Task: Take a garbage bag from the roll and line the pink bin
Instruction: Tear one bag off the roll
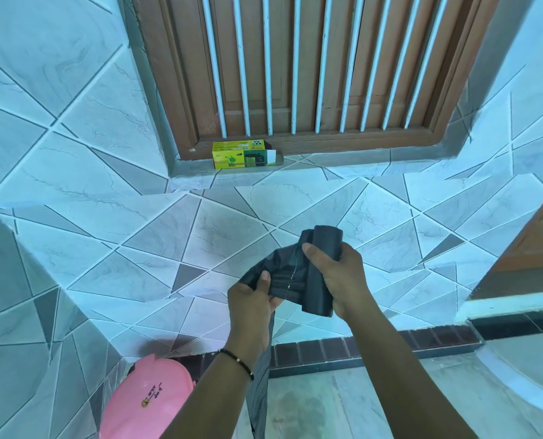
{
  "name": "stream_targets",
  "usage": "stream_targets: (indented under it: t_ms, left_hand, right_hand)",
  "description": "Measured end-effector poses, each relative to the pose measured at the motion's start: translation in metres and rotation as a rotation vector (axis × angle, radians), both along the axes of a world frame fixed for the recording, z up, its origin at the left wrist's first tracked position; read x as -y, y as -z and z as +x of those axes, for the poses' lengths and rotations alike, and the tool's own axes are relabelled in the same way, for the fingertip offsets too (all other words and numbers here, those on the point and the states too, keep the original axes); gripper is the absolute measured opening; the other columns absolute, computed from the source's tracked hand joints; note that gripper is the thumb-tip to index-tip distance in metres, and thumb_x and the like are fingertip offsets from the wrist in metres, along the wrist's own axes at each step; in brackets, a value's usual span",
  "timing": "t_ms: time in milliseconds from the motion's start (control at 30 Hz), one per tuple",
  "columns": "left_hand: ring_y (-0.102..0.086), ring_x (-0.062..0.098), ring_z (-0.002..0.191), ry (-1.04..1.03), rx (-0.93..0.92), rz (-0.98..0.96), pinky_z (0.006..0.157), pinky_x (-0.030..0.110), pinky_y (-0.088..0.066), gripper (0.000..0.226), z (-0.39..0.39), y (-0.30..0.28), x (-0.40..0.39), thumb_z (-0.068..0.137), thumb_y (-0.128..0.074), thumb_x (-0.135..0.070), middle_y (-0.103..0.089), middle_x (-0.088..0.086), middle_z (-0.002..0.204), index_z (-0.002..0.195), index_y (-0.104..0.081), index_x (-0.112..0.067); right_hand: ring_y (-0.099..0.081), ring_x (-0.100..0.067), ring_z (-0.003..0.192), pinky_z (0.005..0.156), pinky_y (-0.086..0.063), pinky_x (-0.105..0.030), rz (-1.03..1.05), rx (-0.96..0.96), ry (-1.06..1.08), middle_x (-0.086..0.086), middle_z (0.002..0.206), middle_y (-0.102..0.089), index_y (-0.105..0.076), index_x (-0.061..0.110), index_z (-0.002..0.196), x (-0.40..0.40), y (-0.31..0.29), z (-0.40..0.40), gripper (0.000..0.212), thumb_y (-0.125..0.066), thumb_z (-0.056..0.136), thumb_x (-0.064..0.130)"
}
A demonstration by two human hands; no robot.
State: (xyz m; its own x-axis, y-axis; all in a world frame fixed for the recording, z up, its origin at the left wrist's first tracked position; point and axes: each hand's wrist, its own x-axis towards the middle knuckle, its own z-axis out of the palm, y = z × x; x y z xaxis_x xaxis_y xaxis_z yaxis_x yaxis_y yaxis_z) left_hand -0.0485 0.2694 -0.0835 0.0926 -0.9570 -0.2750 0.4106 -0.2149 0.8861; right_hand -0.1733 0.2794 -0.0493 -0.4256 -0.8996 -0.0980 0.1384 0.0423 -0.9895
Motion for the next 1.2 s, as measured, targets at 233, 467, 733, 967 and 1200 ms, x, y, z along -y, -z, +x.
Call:
stream_targets:
  t_ms: [233,467,733,967,1200]
  left_hand:
    - [-0.068,0.019,0.073,0.001,-0.063,0.036,0.072,0.034,-0.06,0.014,0.002,-0.007,0.011,0.091,-0.057,-0.012,-0.068,0.013,0.094,0.098,-0.06,0.0]
    - [-0.067,0.023,0.084,0.019,-0.232,0.108,0.071,0.034,-0.06,0.027,0.009,-0.013,0.017,0.092,-0.054,-0.007,-0.064,0.018,0.113,0.115,-0.056,0.005]
    - [-0.072,0.013,0.066,0.067,-0.292,0.069,0.064,0.025,-0.06,0.016,0.004,-0.013,0.008,0.092,-0.052,-0.003,-0.068,0.013,0.094,0.105,-0.059,0.002]
    - [-0.069,0.018,0.079,0.034,-0.306,0.093,0.065,0.026,-0.06,0.03,0.004,-0.011,0.007,0.088,-0.058,-0.004,-0.065,0.017,0.113,0.118,-0.056,0.003]
    - [-0.071,0.014,0.063,0.14,-0.065,0.109,0.055,0.021,-0.057,0.011,0.014,-0.012,0.006,0.079,-0.068,0.001,-0.07,0.012,0.089,0.089,-0.064,0.0]
  right_hand:
    - [-0.068,-0.022,0.08,0.058,-0.056,-0.029,0.041,0.311,0.036,-0.01,0.096,-0.07,-0.063,0.004,0.102,0.002,-0.001,0.003,0.033,-0.074,0.079,0.025]
    - [-0.066,-0.032,0.096,0.07,-0.057,-0.047,0.207,0.61,-0.373,-0.014,0.107,-0.067,-0.058,0.012,0.116,0.001,-0.002,-0.02,0.042,-0.068,0.076,0.023]
    - [-0.07,-0.024,0.079,0.066,-0.059,-0.035,0.084,0.587,-0.393,-0.013,0.093,-0.072,-0.062,0.004,0.103,0.005,0.01,-0.011,0.029,-0.071,0.078,0.015]
    - [-0.066,-0.026,0.076,0.063,-0.059,-0.036,0.144,0.579,-0.291,-0.013,0.083,-0.07,-0.062,0.004,0.098,0.006,0.013,-0.004,0.016,-0.064,0.083,0.011]
    - [-0.066,-0.026,0.074,0.055,-0.055,-0.033,0.154,0.341,-0.282,-0.015,0.09,-0.066,-0.059,0.004,0.105,0.007,0.01,-0.008,0.027,-0.069,0.081,0.011]
